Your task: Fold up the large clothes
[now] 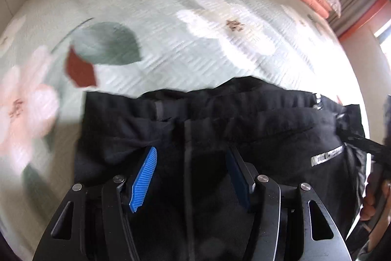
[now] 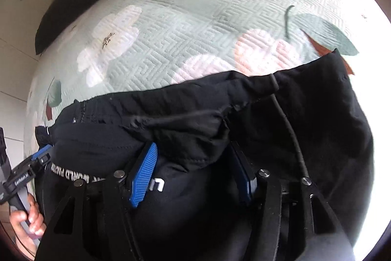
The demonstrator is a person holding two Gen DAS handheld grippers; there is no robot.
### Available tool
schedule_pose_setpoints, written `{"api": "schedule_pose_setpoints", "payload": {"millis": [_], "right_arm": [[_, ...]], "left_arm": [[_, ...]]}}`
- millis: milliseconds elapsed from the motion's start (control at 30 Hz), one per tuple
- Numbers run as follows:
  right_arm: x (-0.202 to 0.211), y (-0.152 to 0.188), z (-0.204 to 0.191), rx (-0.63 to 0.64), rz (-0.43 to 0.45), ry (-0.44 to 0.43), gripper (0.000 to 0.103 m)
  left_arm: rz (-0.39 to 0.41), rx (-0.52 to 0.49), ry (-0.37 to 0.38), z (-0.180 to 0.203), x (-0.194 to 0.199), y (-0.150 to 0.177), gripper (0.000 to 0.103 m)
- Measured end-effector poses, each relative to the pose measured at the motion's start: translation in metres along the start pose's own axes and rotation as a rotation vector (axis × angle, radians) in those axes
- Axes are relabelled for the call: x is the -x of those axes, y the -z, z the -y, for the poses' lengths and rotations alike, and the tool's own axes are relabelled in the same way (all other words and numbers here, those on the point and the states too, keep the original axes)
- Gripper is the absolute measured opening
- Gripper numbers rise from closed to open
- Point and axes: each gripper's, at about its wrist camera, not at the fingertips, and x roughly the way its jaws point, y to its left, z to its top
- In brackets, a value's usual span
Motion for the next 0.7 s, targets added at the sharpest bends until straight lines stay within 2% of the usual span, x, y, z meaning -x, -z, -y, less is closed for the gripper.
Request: {"api": "schedule_pose_setpoints", "payload": {"millis": [100, 167, 200, 267, 367, 400, 433, 467, 500, 533, 600, 700], "right_arm": [[0.058, 0.040, -0.011, 0.089, 0.049, 0.013, 0.061], [0.086, 0.065, -0.023, 0.182, 0.067, 0.046, 0.061], [0.092, 0.080, -0.031, 0.213, 0.059, 0.050, 0.061], [0.093, 0.110, -0.040, 0.257, 0.020, 0.048, 0.061], [0.064, 0.143, -0.046, 0.321, -0.048, 0.096, 0.060], [0.044, 0.146, -0.042, 0.301, -0.084, 0.104, 0.060], [0.031, 0.147, -0.037, 0.275, -0.102, 0.094, 0.060], [0.023, 0.144, -0.032, 0.250, -0.106, 0.074, 0.060], [0.022, 0.139, -0.027, 0.223, -0.107, 0.046, 0.060], [0.024, 0.135, -0.022, 0.204, -0.114, 0.024, 0.060], [0.028, 0.133, -0.017, 0.209, -0.125, -0.005, 0.060], [0.047, 0.134, -0.008, 0.259, -0.117, -0.054, 0.058]], "left_arm": [[0.043, -0.060, -0.078, 0.002, 0.040, 0.020, 0.061], [0.079, -0.059, -0.084, 0.002, 0.064, 0.038, 0.061], [0.093, -0.025, -0.095, 0.001, 0.079, 0.054, 0.061], [0.086, 0.047, -0.070, -0.003, 0.090, 0.080, 0.061], [0.058, 0.195, -0.044, -0.002, 0.091, 0.124, 0.061], [0.054, 0.242, -0.032, 0.002, 0.087, 0.137, 0.066], [0.051, 0.265, -0.016, 0.011, 0.077, 0.147, 0.076], [0.054, 0.247, -0.040, 0.021, 0.067, 0.149, 0.081], [0.072, 0.206, -0.123, 0.033, 0.053, 0.151, 0.085], [0.078, 0.204, -0.163, 0.035, 0.043, 0.150, 0.091], [0.102, 0.266, -0.149, 0.025, 0.035, 0.145, 0.101], [0.094, 0.265, -0.117, 0.017, 0.044, 0.137, 0.100]]}}
